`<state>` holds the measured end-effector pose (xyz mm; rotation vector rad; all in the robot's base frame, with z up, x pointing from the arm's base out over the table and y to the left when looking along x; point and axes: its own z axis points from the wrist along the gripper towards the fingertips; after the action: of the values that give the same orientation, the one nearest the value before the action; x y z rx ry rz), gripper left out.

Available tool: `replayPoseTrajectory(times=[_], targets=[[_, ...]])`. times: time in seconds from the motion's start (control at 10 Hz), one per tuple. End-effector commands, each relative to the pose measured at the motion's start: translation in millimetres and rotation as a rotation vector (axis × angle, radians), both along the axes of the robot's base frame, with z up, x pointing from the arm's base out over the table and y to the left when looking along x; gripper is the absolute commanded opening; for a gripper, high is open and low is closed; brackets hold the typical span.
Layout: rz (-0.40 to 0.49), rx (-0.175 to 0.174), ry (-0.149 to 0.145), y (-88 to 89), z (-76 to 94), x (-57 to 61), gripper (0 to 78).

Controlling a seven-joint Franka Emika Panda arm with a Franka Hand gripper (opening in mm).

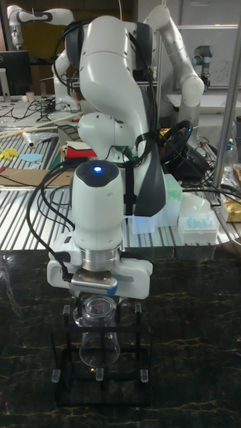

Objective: Put the cup on the cup rack

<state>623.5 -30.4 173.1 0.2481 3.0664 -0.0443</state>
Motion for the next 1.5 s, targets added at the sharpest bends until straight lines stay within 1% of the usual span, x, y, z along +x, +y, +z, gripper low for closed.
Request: replayPoseTrajectory(times=[0.1,0.4,0.5,1.1,1.2,1.4,1.5], targets=[[0.006,-0.002,0.0,-1.2,3.3,2.4,1.2],[0.009,-0.001,0.004,-1.3,3.4,2.5,1.2],[0.009,-0.001,0.004,-1.3,3.4,2.5,77.4],[0.009,-0.001,0.004,-1.3,3.4,2.5,77.4],[0.014,-0.001,0.007,-1.3,3.5,2.6,77.4],[0.015,-0.007,0.008,-0.7,6.0,3.7,77.4],[0.016,-0.017,0.014,0.3,10.5,5.4,77.4]])
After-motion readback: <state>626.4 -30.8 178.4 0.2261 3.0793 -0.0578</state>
